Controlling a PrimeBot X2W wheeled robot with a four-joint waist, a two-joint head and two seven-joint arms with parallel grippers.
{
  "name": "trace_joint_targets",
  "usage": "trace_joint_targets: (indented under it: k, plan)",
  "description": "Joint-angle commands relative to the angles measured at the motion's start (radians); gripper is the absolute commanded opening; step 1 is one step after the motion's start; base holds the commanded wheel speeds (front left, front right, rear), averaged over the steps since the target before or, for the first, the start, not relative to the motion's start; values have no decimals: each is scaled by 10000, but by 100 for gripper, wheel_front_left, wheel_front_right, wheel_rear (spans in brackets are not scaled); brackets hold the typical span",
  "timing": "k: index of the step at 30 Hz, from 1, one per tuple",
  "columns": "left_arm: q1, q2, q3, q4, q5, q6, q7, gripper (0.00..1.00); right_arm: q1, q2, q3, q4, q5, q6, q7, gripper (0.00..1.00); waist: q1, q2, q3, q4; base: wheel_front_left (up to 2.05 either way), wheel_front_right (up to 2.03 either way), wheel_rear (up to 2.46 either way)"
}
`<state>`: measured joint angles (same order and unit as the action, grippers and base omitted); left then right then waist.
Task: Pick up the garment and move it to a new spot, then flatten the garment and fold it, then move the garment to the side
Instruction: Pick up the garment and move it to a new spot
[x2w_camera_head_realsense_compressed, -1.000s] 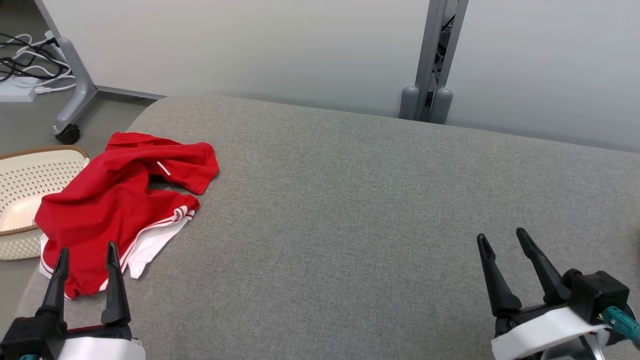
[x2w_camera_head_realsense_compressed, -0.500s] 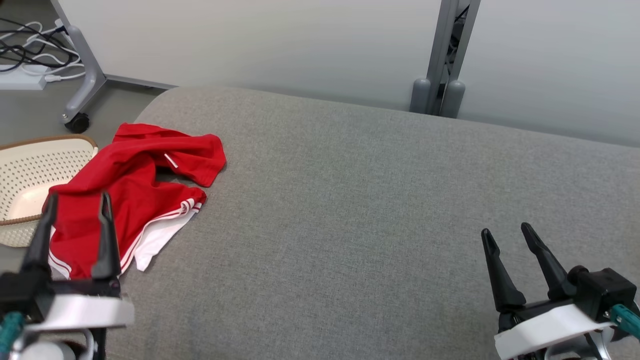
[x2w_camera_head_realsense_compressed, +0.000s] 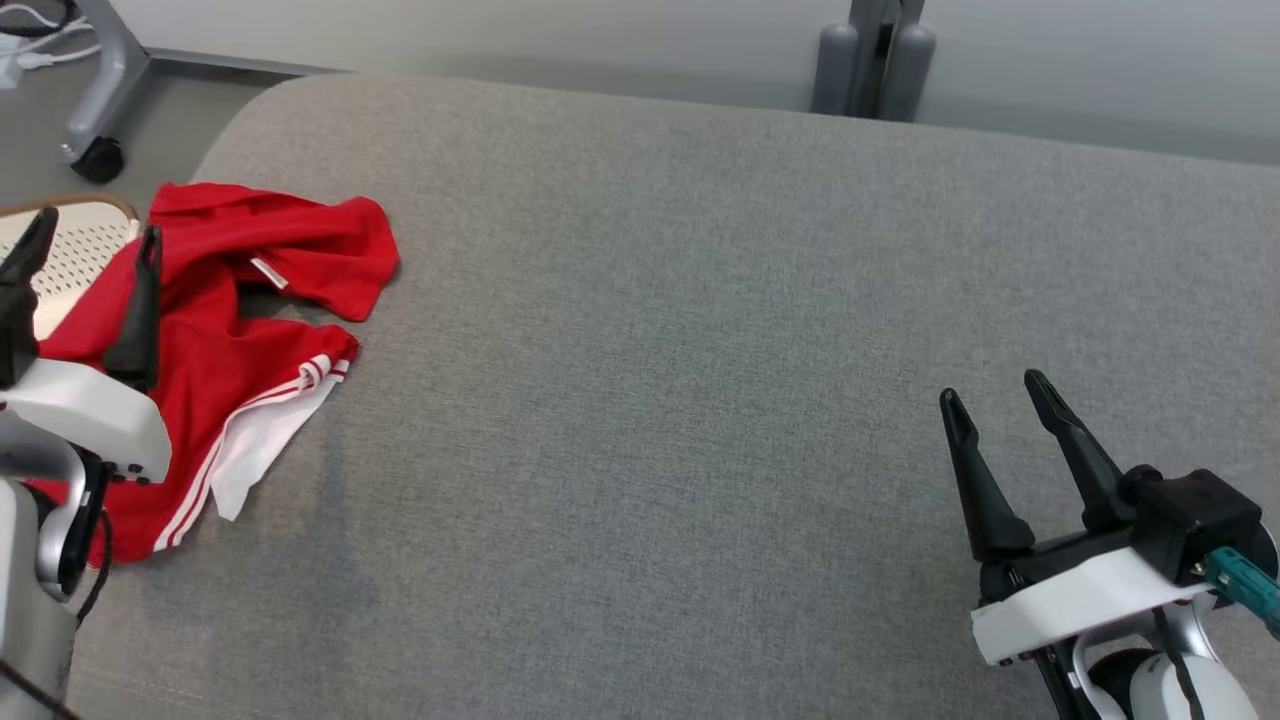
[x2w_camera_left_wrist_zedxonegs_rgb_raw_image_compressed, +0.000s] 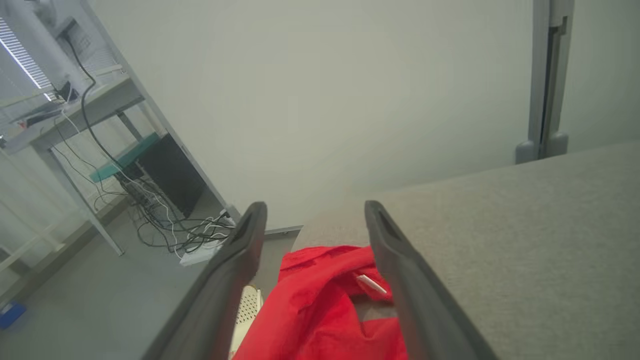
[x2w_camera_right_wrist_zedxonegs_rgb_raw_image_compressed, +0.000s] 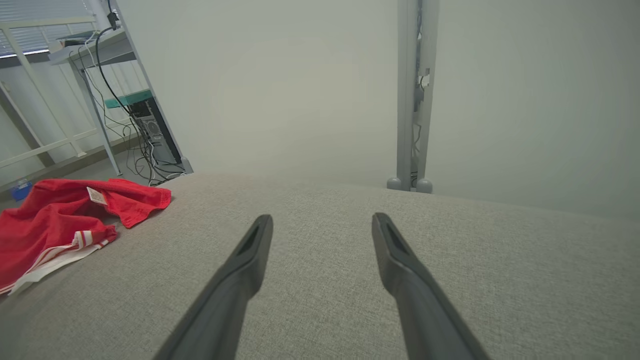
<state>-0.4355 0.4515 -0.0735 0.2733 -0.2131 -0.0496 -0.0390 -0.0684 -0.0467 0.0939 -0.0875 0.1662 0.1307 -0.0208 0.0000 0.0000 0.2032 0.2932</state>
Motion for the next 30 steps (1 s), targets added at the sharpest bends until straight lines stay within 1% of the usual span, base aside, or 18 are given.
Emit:
trace_joint_targets:
  k: [1, 6, 9, 10, 14, 16, 17, 20, 21, 25, 30]
  plan:
    - [-174, -61, -26, 196, -81, -66, -24, 100, -133, -76, -47, -66, -71, 1, 3, 100, 0, 0, 449, -260, 0, 0, 0]
    - [-887, -104, -502, 2970, -350, -524, 313, 100, -541, -148, 128, -114, -159, 0, 66, 100, 0, 0, 1254, -563, 0, 0, 0]
    - [-1222, -223, -740, 4543, -614, -671, 494, 100, -734, -191, 204, -126, -204, 1, 94, 100, 0, 0, 1625, -690, 0, 0, 0]
    - [-1435, -293, -884, 5471, -764, -727, 628, 100, -879, -243, 247, -137, -204, 0, 107, 100, 0, 0, 1832, -756, 0, 0, 0]
    - [-1850, -386, -1193, 6907, -1130, -810, 813, 100, -1087, -354, 277, -179, -243, 0, 140, 100, 0, 0, 2204, -865, 0, 0, 0]
    - [-1949, -591, -1401, 7453, -1378, -816, 961, 100, -1168, -400, 260, -207, -278, 0, 172, 100, 0, 0, 2375, -873, 0, 0, 0]
    - [-2026, -659, -1492, 7666, -1533, -819, 1061, 95, -1194, -420, 258, -211, -293, 1, 198, 100, 0, 0, 2442, -872, 0, 0, 0]
    - [-2196, -831, -1774, 8171, -2068, -793, 1426, 0, -1302, -443, 260, -256, -300, 1, 245, 100, 0, 0, 2583, -866, 0, 0, 0]
    - [-2237, -815, -1812, 8283, -2231, -794, 1399, 0, -1316, -439, 258, -259, -309, 1, 254, 100, 0, 0, 2604, -868, 0, 0, 0]
    - [-2774, -538, -1594, 8410, -2497, -796, 193, 0, -1320, -419, 191, -213, -310, 0, 211, 100, 0, 0, 2544, -819, 0, 0, 0]
    - [-3344, -259, -1250, 8312, -2557, -405, -1588, 0, -1153, -373, 89, -69, -285, 0, 74, 100, 0, 0, 2076, -747, 0, 0, 0]
